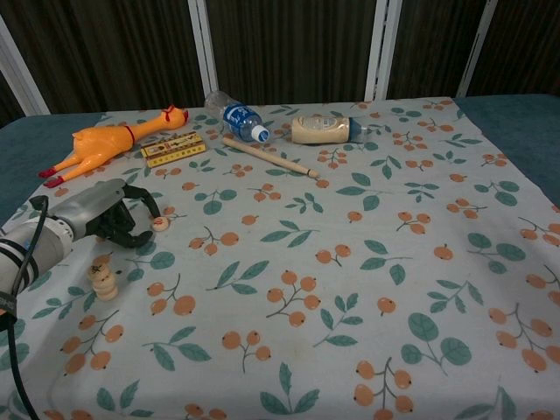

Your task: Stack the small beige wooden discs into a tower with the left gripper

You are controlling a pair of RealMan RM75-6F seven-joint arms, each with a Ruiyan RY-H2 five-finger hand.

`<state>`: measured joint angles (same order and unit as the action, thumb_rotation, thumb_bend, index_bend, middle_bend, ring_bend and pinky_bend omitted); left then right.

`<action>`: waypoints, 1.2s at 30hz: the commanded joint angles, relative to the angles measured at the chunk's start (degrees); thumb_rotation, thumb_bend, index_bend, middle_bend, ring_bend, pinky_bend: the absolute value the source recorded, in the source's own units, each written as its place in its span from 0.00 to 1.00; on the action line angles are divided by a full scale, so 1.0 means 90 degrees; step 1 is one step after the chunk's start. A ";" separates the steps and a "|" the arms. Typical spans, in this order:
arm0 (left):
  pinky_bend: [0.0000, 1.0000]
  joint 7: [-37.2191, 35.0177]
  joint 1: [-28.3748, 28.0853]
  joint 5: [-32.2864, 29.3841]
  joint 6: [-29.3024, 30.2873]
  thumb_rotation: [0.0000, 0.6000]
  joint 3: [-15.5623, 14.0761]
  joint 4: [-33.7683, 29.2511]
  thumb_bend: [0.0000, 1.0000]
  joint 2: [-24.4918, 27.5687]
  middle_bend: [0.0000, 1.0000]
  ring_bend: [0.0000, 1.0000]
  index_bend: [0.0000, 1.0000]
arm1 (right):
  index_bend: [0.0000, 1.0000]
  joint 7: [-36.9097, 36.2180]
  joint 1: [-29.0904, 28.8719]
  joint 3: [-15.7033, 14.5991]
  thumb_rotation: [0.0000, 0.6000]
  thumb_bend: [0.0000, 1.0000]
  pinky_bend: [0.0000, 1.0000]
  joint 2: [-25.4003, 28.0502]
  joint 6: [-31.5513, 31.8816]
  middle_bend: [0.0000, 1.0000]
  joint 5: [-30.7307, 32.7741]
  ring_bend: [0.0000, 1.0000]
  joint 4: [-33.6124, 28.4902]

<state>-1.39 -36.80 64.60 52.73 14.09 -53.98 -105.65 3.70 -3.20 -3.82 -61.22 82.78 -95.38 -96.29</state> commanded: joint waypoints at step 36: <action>1.00 -0.0150 0.0153 0.0296 0.0378 1.00 0.0008 -0.0701 0.41 0.0235 1.00 1.00 0.52 | 0.00 -0.0032 0.0014 0.0008 1.00 0.18 0.03 -0.0003 0.0053 0.00 -0.0026 0.00 0.0016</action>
<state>-1.97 -36.01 66.39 55.07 14.29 -58.25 -104.76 3.40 -3.07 -3.75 -61.23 83.25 -95.62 -96.15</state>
